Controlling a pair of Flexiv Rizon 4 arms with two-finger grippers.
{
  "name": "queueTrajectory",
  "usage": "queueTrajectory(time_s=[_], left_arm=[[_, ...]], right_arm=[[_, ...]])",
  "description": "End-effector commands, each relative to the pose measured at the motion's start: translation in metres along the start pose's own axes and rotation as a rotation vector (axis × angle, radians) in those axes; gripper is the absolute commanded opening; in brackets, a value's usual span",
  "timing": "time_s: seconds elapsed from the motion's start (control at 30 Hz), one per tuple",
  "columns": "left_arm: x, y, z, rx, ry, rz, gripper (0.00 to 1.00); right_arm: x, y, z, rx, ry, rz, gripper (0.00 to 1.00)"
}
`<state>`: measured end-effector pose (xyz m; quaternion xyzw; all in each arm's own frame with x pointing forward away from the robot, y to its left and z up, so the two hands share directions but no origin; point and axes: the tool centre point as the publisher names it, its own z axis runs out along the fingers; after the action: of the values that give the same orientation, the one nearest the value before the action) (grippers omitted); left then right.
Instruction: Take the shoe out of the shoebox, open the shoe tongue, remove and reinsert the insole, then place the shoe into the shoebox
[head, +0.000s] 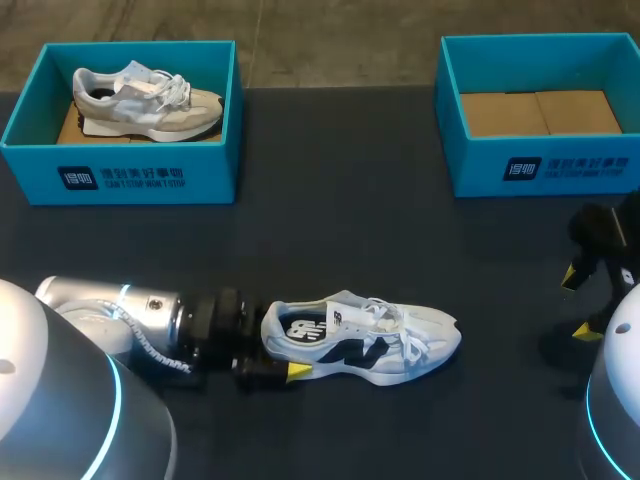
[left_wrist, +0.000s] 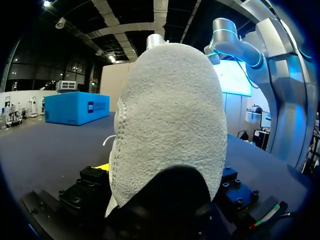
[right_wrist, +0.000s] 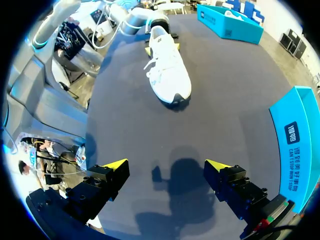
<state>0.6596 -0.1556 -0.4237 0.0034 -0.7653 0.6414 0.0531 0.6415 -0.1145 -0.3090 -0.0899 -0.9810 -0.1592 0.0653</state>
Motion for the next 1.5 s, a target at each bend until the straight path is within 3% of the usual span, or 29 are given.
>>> queueTrajectory(time_s=[0.03,0.63,0.67,0.77,0.9,1.03,1.13,1.5], left_arm=[[0.000,0.003,0.003,0.002,-0.007,-0.001,0.00],[-0.001,-0.001,-0.003,0.007,-0.019,0.011,0.00],[-0.001,-0.001,-0.003,0.007,-0.019,0.011,0.00],[-0.001,-0.001,-0.003,0.007,-0.019,0.011,0.00],[-0.001,-0.001,-0.003,0.007,-0.019,0.011,0.00],[-0.001,-0.001,-0.003,0.007,-0.019,0.011,0.00],[-0.001,-0.001,-0.003,0.007,-0.019,0.011,0.00],[-0.001,-0.001,-0.003,0.007,-0.019,0.011,0.00]], right_arm=[[0.001,0.000,0.000,0.002,-0.002,0.000,1.00],[0.001,0.000,0.000,0.002,-0.002,0.000,1.00],[-0.001,0.001,-0.006,0.028,-0.009,0.000,1.00],[-0.001,0.016,-0.023,0.072,-0.043,-0.033,1.00],[-0.003,0.046,-0.028,0.118,-0.032,-0.053,1.00],[-0.007,0.063,-0.021,0.123,0.035,0.202,1.00],[0.001,0.069,-0.014,-0.006,-0.060,0.413,1.00],[0.004,0.071,-0.012,-0.027,-0.073,0.417,1.00]])
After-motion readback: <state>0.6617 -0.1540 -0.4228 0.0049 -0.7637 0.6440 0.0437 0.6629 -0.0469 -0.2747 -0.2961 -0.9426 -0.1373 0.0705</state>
